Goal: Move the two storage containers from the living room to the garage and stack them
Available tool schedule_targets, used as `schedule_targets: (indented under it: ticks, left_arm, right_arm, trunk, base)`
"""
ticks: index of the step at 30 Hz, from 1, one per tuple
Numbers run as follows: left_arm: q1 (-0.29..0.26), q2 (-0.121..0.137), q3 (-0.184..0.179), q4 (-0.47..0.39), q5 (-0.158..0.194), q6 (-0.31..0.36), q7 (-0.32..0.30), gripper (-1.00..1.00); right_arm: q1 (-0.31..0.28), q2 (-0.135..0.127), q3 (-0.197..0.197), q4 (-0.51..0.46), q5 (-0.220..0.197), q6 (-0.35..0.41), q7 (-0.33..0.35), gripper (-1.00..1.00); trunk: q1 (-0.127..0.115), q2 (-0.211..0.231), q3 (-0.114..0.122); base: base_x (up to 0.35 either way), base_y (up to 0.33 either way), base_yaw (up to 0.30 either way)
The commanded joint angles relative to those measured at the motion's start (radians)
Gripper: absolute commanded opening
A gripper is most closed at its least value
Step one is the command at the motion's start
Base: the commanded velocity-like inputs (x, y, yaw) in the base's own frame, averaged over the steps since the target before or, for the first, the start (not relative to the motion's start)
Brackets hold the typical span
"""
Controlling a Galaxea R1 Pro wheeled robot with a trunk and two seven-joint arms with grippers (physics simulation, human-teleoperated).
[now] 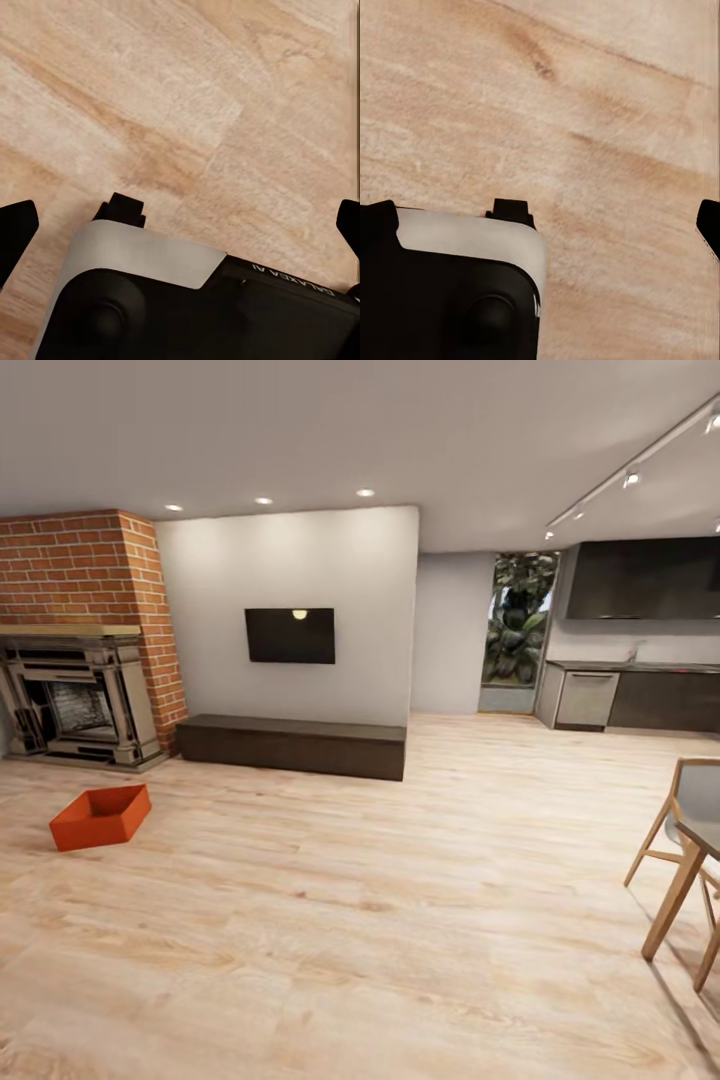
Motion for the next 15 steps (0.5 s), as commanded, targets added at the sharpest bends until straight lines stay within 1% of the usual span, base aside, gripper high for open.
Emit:
schedule_targets:
  ticks: [1,15]
  left_arm:
    - [-0.001,0.0,-0.007,0.0,0.008,0.002,0.003,1.0]
    - [0.0,0.001,-0.007,0.0,0.011,0.002,0.003,1.0]
  right_arm:
    - [-0.001,0.0,0.007,0.003,0.001,-0.005,-0.004,1.0]
    - [-0.001,0.0,0.008,0.003,0.0,-0.005,-0.004,1.0]
  trunk:
    - [0.001,-0.001,-0.001]
    - [0.001,-0.001,-0.001]
  base:
    - [0.322,0.0,0.0]
    - [0.322,0.0,0.0]
